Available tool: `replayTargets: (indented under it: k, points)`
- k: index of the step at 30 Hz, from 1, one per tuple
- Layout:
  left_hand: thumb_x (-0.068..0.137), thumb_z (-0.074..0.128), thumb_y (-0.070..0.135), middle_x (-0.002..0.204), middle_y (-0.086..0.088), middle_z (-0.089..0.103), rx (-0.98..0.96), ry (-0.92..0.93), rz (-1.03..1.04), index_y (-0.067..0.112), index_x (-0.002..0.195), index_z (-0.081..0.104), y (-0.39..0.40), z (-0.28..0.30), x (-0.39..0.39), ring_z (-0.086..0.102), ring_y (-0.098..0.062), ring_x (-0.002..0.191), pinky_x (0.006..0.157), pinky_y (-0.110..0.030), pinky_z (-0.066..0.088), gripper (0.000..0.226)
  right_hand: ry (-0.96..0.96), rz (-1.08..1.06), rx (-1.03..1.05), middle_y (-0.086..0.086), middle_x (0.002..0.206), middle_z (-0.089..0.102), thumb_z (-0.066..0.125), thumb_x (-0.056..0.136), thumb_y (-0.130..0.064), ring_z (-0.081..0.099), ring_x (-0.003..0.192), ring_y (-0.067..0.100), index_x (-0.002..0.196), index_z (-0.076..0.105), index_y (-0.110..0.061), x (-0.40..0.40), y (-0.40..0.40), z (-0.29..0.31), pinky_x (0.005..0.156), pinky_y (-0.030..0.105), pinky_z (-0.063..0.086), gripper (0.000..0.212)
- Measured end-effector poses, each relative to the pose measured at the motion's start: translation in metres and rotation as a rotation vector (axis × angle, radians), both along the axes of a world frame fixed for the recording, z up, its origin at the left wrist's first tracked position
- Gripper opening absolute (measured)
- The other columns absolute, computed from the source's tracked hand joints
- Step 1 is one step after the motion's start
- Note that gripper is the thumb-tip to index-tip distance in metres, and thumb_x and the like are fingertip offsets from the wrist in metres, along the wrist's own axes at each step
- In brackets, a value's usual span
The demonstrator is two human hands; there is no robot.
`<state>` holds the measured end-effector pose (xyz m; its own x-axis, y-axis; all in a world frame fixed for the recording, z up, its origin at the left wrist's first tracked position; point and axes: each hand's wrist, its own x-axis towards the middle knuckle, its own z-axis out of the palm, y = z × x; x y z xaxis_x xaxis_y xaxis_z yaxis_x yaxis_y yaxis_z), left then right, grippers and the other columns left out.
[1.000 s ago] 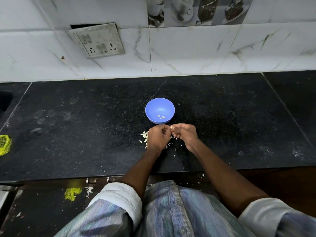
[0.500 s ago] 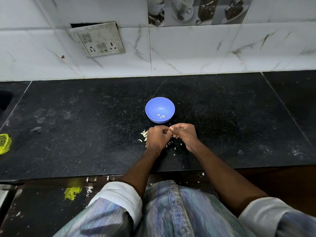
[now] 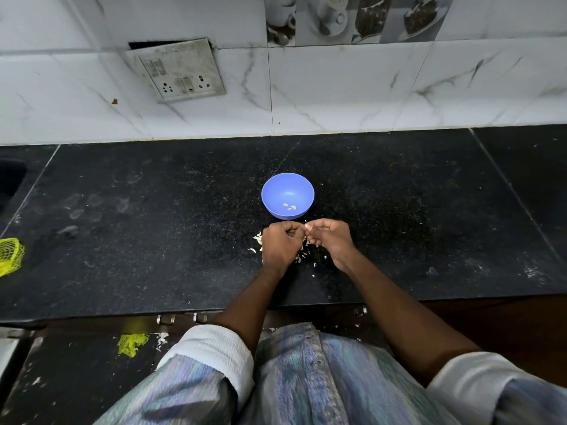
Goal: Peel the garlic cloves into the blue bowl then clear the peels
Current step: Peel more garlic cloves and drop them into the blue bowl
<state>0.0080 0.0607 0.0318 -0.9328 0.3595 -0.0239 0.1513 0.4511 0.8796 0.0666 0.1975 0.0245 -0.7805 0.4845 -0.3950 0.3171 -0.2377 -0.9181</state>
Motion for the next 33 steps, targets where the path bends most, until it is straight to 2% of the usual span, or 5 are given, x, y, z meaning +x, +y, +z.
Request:
replayTargets:
  k: [9, 17, 24, 29, 33]
  points:
    - [0.085, 0.075, 0.028, 0.069, 0.013, 0.074, -0.073, 0.033, 0.003, 0.022, 0.082, 0.082, -0.003, 0.000, 0.002, 0.069, -0.001, 0.067, 0.067, -0.030, 0.058, 0.010, 0.001, 0.017, 0.015, 0.010, 0.074, 0.073, 0.074, 0.092, -0.006, 0.063, 0.061, 0.011, 0.101, 0.075, 0.002, 0.001, -0.002, 0.004, 0.059, 0.019, 0.052, 0.011]
    - [0.090, 0.073, 0.023, 0.073, 0.013, 0.076, -0.056, 0.066, -0.014, 0.022, 0.087, 0.082, -0.003, 0.001, 0.004, 0.070, -0.001, 0.068, 0.068, -0.028, 0.058, 0.010, 0.031, -0.001, -0.044, 0.018, 0.086, 0.075, 0.073, 0.092, -0.004, 0.065, 0.073, 0.019, 0.102, 0.074, 0.003, -0.001, -0.001, 0.000, 0.073, 0.029, 0.055, 0.012]
    - [0.088, 0.076, 0.027, 0.076, 0.011, 0.077, -0.084, 0.085, -0.015, 0.024, 0.092, 0.083, -0.004, -0.003, 0.001, 0.071, -0.002, 0.069, 0.069, -0.032, 0.061, 0.008, 0.049, 0.012, -0.008, 0.019, 0.089, 0.076, 0.075, 0.091, -0.004, 0.071, 0.072, 0.016, 0.104, 0.072, 0.007, -0.001, 0.000, -0.002, 0.071, 0.025, 0.060, 0.017]
    - [0.090, 0.075, 0.016, 0.085, 0.011, 0.079, -0.027, 0.124, -0.095, 0.024, 0.103, 0.083, -0.005, -0.004, 0.000, 0.072, -0.001, 0.073, 0.073, -0.031, 0.062, 0.017, 0.044, 0.015, 0.018, 0.025, 0.090, 0.075, 0.076, 0.090, -0.002, 0.071, 0.071, 0.018, 0.104, 0.070, 0.011, -0.002, 0.001, -0.004, 0.068, 0.023, 0.060, 0.020]
    - [0.090, 0.075, 0.011, 0.086, 0.009, 0.080, -0.012, 0.054, -0.083, 0.020, 0.102, 0.084, -0.003, -0.009, -0.003, 0.074, 0.000, 0.074, 0.074, -0.031, 0.063, 0.018, 0.012, 0.015, 0.062, 0.022, 0.086, 0.074, 0.072, 0.092, 0.001, 0.068, 0.071, 0.019, 0.100, 0.071, 0.010, -0.003, 0.000, -0.003, 0.066, 0.022, 0.059, 0.013]
